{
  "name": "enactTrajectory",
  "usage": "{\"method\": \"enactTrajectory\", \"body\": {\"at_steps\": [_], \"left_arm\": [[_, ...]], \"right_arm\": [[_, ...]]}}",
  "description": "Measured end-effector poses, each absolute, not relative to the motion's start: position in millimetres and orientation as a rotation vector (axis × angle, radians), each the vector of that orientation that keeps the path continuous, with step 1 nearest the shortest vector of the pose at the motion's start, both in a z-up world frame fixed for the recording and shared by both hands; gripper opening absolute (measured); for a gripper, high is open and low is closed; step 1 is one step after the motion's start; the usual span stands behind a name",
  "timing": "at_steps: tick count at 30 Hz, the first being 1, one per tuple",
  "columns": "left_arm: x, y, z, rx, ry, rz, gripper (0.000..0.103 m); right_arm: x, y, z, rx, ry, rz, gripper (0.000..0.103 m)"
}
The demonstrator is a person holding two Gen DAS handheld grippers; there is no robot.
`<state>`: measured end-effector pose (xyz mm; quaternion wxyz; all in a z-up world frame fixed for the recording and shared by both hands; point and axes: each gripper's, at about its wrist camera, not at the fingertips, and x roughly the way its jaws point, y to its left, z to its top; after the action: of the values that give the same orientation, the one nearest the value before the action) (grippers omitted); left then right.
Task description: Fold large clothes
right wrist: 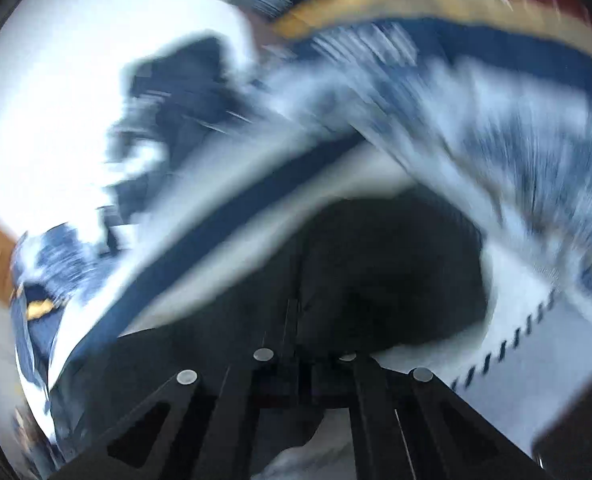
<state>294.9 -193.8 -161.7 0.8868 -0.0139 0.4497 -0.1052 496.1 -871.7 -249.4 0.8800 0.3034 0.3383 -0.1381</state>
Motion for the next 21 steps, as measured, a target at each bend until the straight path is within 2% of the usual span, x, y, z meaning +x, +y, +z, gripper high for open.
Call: {"method": "enactTrajectory", "body": {"at_steps": [5, 9, 12, 16, 18, 20, 21], "left_arm": [[277.6, -151.6, -140.5, -0.083, 0.902, -0.17, 0.103], [267.8, -113.2, -134.8, -0.119, 0.894, -0.122, 0.103], [263.6, -87.4, -137.5, -0.136, 0.897, -0.082, 0.103], [261.5, -55.2, -145.9, -0.146, 0.914, -0.023, 0.103], [262.9, -41.5, -149.9, -0.148, 0.928, 0.012, 0.103], [266.0, -30.0, -153.1, -0.16, 0.945, 0.035, 0.103], [265.7, -26.1, -154.2, -0.165, 0.947, 0.041, 0.103]], "right_arm": [[456.7, -721.2, -123.5, 0.416, 0.507, -0.016, 0.004], [438.0, -607.6, -85.8, 0.346, 0.485, 0.194, 0.004], [430.2, -534.2, -92.2, 0.309, 0.509, 0.319, 0.004], [439.8, -440.9, -140.4, 0.293, 0.597, 0.43, 0.007], [446.0, -402.6, -181.9, 0.309, 0.667, 0.446, 0.007], [461.9, -376.0, -228.9, 0.378, 0.795, 0.501, 0.02], [473.6, -365.3, -251.7, 0.412, 0.892, 0.549, 0.044]]}}
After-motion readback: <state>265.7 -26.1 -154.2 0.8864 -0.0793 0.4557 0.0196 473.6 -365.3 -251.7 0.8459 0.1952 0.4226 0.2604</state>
